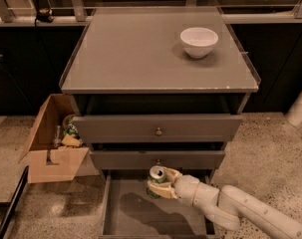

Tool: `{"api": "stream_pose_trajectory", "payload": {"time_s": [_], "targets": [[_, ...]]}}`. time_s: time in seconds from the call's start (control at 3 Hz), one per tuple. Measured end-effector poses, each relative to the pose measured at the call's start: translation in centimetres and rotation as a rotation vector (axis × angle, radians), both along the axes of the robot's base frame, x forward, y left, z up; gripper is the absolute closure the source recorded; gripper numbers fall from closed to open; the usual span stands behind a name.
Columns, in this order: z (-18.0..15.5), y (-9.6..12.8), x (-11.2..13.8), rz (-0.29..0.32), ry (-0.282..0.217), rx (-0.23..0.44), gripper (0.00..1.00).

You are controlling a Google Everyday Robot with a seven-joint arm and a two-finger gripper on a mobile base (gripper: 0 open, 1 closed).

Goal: Place green can into bottom drawer

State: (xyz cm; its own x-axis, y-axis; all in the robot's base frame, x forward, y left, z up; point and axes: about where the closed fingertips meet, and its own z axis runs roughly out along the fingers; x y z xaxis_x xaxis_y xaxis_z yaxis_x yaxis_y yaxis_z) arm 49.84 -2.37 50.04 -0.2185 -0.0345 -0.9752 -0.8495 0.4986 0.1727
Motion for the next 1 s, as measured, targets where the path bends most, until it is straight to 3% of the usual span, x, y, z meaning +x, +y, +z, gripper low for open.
{"api": "stream_pose_trajectory", "payload": {"time_s": [0.33,1.0], "targets": [[-1.3,0.1,0.3,-0.029,-0.013,0.001,1.0],[-8.2,-1.1,1.5,-0.158,-0.102,-0.011,1.0]]}}
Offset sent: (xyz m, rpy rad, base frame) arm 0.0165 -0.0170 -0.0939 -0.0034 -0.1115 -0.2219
